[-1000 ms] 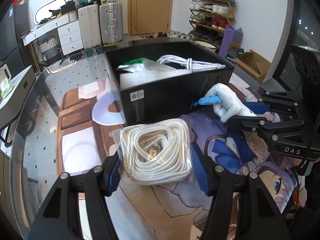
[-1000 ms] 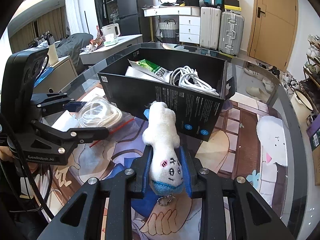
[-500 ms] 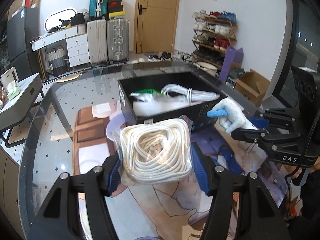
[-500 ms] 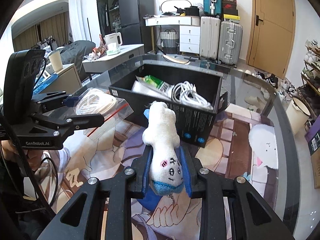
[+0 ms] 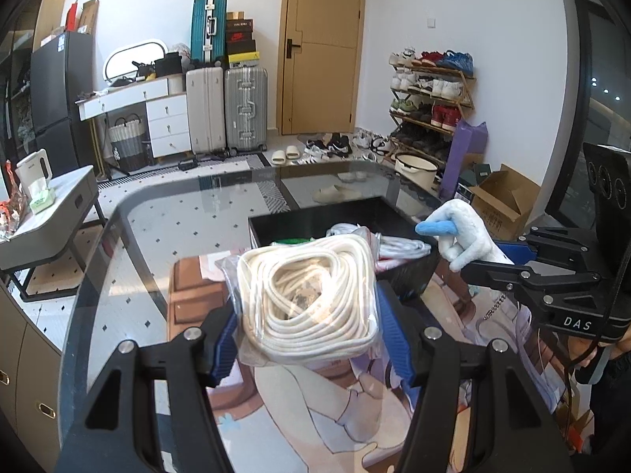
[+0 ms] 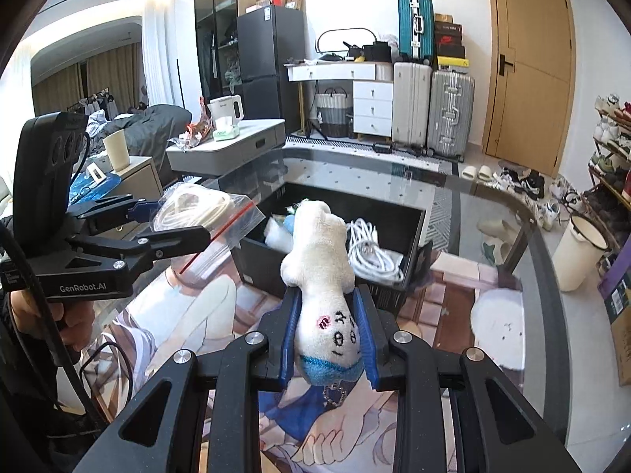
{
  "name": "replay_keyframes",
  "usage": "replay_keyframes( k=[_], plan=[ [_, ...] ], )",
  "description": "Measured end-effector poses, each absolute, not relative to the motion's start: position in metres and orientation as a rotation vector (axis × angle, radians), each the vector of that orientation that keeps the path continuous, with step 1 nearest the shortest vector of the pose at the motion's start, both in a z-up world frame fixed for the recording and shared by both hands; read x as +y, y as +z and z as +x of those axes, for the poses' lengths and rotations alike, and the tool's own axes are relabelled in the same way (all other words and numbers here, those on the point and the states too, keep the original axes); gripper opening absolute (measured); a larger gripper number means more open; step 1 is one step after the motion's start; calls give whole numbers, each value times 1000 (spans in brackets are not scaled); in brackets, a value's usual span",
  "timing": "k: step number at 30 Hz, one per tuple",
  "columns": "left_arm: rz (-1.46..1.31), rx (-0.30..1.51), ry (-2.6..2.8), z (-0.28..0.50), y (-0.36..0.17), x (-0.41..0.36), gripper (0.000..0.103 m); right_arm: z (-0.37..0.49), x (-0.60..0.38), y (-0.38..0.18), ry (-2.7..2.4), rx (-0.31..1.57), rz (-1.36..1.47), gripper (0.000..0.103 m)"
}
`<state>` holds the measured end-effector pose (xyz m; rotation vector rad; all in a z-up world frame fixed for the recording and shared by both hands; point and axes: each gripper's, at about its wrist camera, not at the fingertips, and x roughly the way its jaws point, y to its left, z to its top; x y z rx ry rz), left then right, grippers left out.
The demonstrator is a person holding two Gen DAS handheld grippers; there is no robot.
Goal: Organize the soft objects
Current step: 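Lift the plush toy and rope bag and carry both over the box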
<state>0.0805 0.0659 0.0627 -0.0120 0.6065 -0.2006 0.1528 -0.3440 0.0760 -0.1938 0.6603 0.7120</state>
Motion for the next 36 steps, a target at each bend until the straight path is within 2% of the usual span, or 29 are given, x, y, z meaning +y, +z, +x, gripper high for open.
replay_keyframes(
  k=[16,36],
  plan=[
    [14,568,-188,101,80,56,62,173,-344,95,703,618,-186,27],
    [16,597,-189,151,68,47,62,223,-331,86,691,649,-185,27]
  ],
)
